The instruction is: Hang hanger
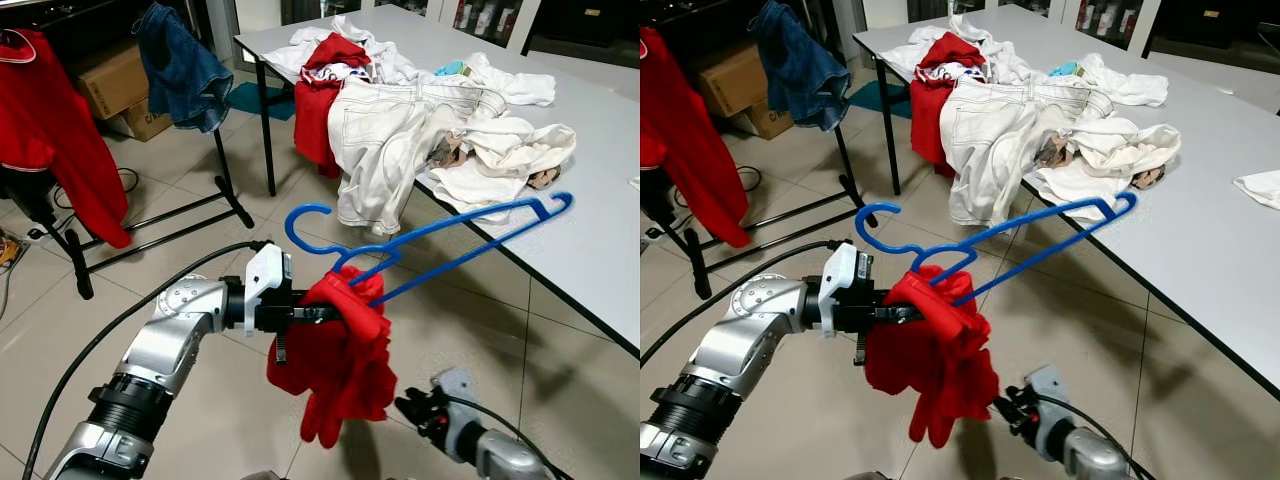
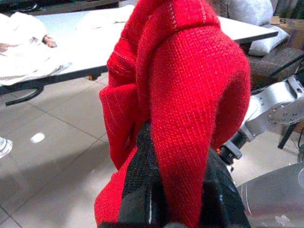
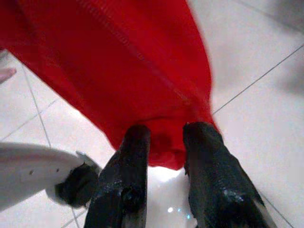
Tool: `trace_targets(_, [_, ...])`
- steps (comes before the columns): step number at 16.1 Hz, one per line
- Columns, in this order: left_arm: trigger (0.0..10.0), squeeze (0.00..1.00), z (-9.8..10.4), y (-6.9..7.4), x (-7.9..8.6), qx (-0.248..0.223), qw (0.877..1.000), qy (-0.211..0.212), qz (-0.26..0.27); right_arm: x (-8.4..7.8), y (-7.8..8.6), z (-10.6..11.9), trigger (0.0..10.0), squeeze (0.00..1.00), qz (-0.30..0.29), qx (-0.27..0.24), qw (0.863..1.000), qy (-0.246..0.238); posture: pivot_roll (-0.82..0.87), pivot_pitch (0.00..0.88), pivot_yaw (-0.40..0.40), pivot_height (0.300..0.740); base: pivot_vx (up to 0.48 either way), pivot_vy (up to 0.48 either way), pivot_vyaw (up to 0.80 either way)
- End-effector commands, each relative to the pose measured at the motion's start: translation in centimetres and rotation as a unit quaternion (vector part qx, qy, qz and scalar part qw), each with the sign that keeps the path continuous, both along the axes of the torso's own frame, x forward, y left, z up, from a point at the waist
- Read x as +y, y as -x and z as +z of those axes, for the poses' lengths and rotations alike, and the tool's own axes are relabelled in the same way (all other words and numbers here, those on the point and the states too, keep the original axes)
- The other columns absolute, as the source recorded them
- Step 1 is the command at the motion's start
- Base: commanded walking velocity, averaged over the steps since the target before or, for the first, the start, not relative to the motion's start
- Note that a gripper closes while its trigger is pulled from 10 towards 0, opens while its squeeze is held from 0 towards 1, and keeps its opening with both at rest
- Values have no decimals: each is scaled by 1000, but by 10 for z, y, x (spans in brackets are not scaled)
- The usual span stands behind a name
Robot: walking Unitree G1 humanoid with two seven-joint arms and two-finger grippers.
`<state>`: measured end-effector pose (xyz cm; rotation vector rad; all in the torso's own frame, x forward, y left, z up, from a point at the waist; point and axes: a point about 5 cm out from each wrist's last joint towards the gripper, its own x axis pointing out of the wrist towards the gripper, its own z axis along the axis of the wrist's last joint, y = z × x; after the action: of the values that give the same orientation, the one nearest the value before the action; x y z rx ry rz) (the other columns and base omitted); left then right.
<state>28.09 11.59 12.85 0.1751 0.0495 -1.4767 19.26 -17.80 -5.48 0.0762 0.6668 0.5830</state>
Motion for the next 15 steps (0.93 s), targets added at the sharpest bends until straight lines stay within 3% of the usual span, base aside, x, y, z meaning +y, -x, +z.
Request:
trace_targets(1, [10000,0,13,-3,-3,-28,999,7,-15,2,-1,-2,10000,0,9,14,1000,13,-72,0,26,740,0,0,0])
trace_targets(2, [10000,0,17,-5,-3,-35,999,8,-14,4,-1,-4,10000,616,16,24,999,19,-70,0,25,740,0,0,0])
trace_targets(3, [10000,0,20,-8,-1,-40,999,8,-10,7,-1,-5,10000,1000,15,35,999,5,-68,0,24,740,0,0,0])
trace_targets(7, [10000,0,25,-12,4,-48,999,6,-3,8,-3,-2,10000,1000,-11,69,995,-73,-68,0,24,740,0,0,0])
trace_targets(13, [10000,0,24,-12,4,-46,999,1,-7,-12,7,-3,10000,1000,-1,73,996,-53,-76,0,34,740,0,0,0])
trace_targets(14, [10000,0,23,-12,4,-45,999,0,-7,-18,14,-1,10000,220,11,67,996,-56,-81,0,35,740,0,0,0])
trace_targets(15, [10000,0,23,-12,4,-44,999,0,-7,-22,17,1,10000,63,16,63,996,-60,-81,0,35,740,0,0,0])
